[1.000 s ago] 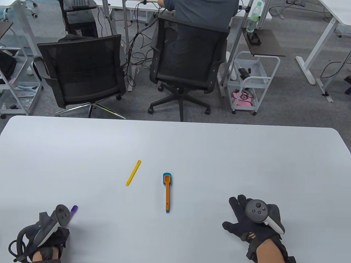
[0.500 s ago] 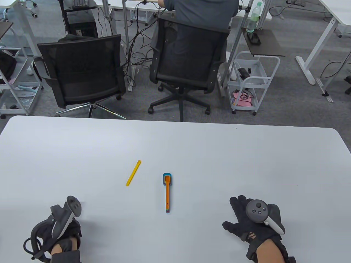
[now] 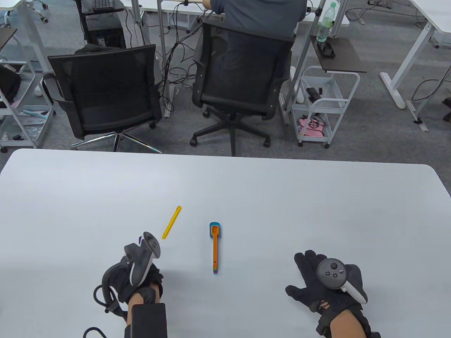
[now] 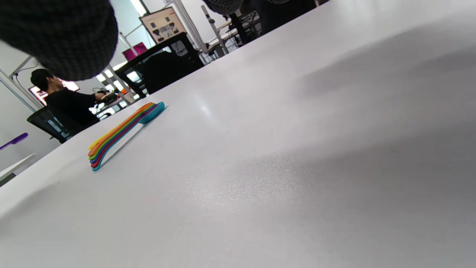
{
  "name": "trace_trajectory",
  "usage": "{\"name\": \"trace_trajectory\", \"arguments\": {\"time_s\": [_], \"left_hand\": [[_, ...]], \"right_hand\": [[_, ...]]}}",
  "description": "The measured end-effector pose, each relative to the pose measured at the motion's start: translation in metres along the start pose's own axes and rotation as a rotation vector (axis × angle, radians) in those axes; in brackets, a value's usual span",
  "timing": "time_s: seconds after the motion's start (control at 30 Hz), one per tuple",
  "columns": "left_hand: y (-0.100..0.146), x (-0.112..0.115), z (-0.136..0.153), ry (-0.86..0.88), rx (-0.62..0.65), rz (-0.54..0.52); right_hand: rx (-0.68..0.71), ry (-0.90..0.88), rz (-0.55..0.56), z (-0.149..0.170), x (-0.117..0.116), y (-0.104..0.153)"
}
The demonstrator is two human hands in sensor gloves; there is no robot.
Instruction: Nest measuring spoons
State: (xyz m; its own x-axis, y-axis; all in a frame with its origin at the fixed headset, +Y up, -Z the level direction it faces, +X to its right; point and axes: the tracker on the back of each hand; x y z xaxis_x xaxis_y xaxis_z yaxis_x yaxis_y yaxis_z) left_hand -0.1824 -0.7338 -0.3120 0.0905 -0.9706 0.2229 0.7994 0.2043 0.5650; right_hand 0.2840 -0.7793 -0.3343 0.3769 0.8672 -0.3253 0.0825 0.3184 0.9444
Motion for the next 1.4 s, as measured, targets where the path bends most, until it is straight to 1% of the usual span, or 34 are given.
{"name": "trace_trajectory", "arguments": {"time_s": [0.17, 0.3, 0.53, 0.63, 0.83, 1.1, 1.4], "left_hand": [[0.026, -0.002, -0.045, 0.001, 0.053, 0.002], [0.043, 0.0, -0.075, -0.009, 0.088, 0.002], [0.062, 0.009, -0.109, -0.03, 0.122, -0.004], [0.069, 0.01, -0.118, -0.032, 0.129, -0.005], [0.073, 0.015, -0.133, -0.034, 0.142, 0.005], [0.071, 0.025, -0.151, -0.04, 0.153, 0.02], [0.071, 0.034, -0.16, -0.055, 0.159, 0.022]], "right_hand": [[0.014, -0.01, 0.005, 0.001, 0.0, 0.0], [0.019, -0.021, 0.006, 0.001, -0.001, 0.0], [0.023, -0.034, 0.007, 0.002, 0.0, 0.0], [0.024, -0.039, 0.008, 0.002, 0.001, 0.001], [0.027, -0.046, 0.008, 0.003, 0.001, 0.001], [0.028, -0.06, 0.008, 0.005, 0.004, 0.0], [0.027, -0.072, 0.007, 0.007, 0.006, -0.001]]}}
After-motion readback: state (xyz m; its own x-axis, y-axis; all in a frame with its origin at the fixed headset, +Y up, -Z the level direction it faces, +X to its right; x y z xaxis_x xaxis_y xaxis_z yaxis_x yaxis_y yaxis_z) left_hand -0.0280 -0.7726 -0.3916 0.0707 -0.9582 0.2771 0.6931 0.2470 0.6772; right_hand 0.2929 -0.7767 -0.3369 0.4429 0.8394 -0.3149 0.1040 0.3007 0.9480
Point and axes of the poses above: the tracker on the back of each hand, its own z axis roughly to the little-finger side, its own y axis roughly from the fingertips to the wrist, x = y × z, and after that the axes turned 15 degrees about -x, right-handed
